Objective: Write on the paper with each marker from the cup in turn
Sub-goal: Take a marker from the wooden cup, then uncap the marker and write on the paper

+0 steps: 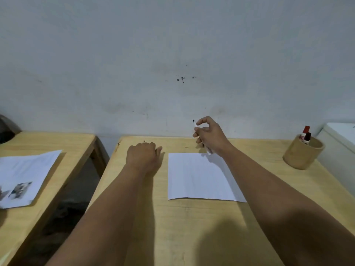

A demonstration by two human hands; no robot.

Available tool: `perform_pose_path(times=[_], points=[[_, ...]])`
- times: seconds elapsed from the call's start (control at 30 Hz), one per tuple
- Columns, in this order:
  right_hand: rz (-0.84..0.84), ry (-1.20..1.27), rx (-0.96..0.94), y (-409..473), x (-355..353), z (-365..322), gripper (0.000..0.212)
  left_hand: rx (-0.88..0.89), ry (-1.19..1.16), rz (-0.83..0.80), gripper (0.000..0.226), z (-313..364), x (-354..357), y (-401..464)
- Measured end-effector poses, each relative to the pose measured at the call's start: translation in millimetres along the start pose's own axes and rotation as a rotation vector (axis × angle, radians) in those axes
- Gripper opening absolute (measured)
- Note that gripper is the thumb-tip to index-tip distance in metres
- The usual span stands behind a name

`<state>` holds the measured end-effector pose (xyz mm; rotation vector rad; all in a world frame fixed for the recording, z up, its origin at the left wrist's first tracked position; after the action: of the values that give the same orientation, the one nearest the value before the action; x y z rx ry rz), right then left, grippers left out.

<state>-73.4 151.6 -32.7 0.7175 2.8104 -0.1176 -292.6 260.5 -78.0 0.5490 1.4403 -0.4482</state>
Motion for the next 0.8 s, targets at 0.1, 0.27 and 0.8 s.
perform_pose_path(times=[0.1, 0.27, 0.8], points=[[0.028, 0.186, 0.011, 4.3, 0.4, 4.0, 0.012, 0.072, 0.137, -0.076, 0.051, 12.1, 18.8, 0.3], [0.101, 0.528, 0.109, -3.6, -14.3, 10.0, 0.033, -0.041, 0.014, -0.063, 0.062, 3.0, 13.2, -3.7], [-0.084, -0.878, -0.199, -102.0, 15.3, 89.3, 0.044, 0.344, -0.206, -0.089, 0.065, 53.3, 27.3, -105.6]])
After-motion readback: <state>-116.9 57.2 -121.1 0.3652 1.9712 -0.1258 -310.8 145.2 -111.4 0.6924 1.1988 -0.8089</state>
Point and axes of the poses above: each hand's wrist, its own y-axis towards the middle knuckle, its own x-axis out of the palm, z = x × y, the point moved 4 cm from there along y, towards the middle knuckle, and after that the axes turned 4 degrees about -z, right-handed, at the moved point
